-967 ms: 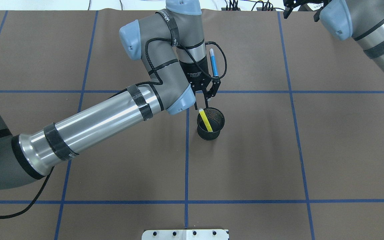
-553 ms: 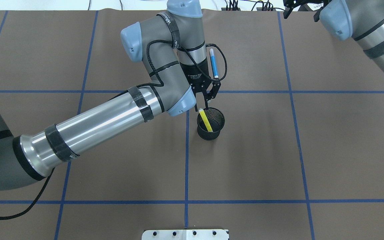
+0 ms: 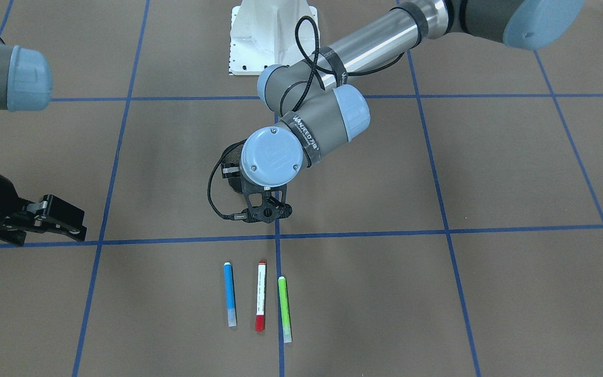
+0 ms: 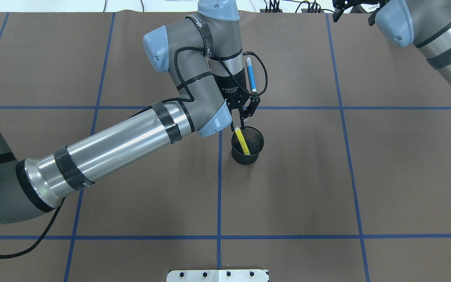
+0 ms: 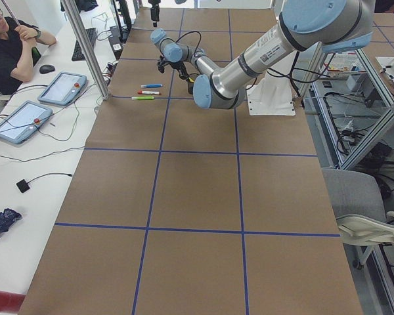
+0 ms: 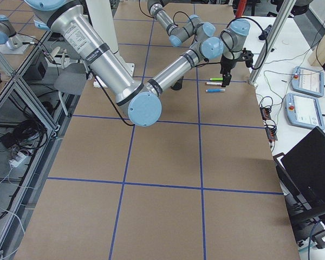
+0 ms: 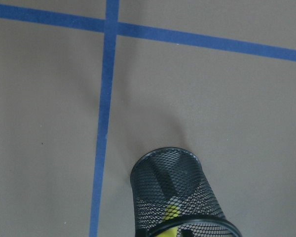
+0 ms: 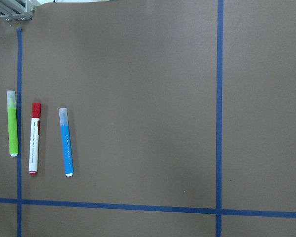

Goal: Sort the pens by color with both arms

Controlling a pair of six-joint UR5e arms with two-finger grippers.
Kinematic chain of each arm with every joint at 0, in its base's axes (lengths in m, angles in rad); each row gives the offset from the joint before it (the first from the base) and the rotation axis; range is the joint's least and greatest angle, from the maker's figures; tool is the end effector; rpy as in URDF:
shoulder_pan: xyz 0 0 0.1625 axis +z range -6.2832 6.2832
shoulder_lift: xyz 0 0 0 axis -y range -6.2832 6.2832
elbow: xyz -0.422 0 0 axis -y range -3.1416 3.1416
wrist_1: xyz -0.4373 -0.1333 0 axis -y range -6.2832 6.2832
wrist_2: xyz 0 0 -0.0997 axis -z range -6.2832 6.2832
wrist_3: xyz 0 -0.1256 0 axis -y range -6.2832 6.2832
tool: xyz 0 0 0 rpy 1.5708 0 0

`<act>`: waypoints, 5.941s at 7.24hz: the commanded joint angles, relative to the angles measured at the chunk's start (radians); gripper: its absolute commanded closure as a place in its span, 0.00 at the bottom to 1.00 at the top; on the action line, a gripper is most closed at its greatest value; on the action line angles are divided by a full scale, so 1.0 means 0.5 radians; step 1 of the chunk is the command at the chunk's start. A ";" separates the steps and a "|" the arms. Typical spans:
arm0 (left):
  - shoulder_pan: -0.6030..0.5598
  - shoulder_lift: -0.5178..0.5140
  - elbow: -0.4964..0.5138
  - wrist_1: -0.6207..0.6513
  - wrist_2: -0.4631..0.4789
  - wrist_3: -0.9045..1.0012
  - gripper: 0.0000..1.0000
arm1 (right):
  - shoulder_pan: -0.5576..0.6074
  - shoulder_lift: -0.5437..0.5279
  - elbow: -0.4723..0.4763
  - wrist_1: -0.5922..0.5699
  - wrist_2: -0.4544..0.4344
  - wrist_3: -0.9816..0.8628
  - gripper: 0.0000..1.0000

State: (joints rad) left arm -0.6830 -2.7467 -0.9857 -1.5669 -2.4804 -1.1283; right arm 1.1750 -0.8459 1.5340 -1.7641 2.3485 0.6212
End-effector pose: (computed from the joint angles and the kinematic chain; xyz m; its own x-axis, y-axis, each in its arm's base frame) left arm 0.6598 -0.5809 0.0903 0.6044 -0.1528 -0.7819 -0.2327 0.9047 -0.3568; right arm -0.2466 -0.7074 0.2321 0.6276 -0.0008 0.7785 -0.0320 0.9991 0.0268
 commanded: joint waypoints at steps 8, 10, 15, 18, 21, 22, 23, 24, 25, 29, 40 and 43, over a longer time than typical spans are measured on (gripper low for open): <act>-0.002 0.005 -0.139 0.053 0.000 -0.008 0.91 | 0.000 0.001 0.000 0.000 0.000 0.000 0.00; -0.011 0.020 -0.359 0.185 0.000 -0.001 1.00 | 0.003 0.004 0.000 0.000 0.000 0.000 0.00; -0.283 0.066 -0.728 0.271 0.027 0.008 1.00 | 0.009 0.007 0.003 0.012 -0.003 0.000 0.00; -0.355 0.134 -0.870 0.103 0.548 0.023 1.00 | 0.000 0.020 -0.003 0.021 -0.043 0.006 0.00; -0.349 0.249 -0.854 -0.295 1.420 -0.096 1.00 | -0.012 0.014 -0.015 0.070 -0.077 0.009 0.00; -0.334 0.351 -0.851 -0.545 1.587 -0.160 1.00 | -0.015 0.011 -0.015 0.080 -0.077 0.015 0.00; -0.297 0.406 -0.848 -0.703 1.780 -0.231 1.00 | -0.018 0.008 -0.018 0.080 -0.077 0.015 0.00; -0.215 0.407 -0.818 -0.707 2.022 -0.235 1.00 | -0.027 0.007 -0.021 0.083 -0.080 0.018 0.00; -0.126 0.407 -0.769 -0.716 2.304 -0.241 1.00 | -0.034 0.007 -0.024 0.083 -0.077 0.018 0.00; 0.093 0.508 -0.386 -1.087 3.058 -0.284 1.00 | -0.043 0.011 -0.028 0.083 -0.077 0.028 0.00; 0.249 0.395 0.038 -1.152 3.227 -0.431 0.01 | -0.061 -0.002 -0.031 0.086 -0.113 0.031 0.00; 0.249 0.394 0.017 -1.152 3.203 -0.373 0.00 | -0.064 -0.002 -0.031 0.086 -0.120 0.031 0.00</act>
State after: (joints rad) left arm -0.5584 -2.5490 -0.9710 -2.1433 -0.8741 -1.3339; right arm 1.1438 -0.8467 1.5186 -1.7211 2.2894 0.6366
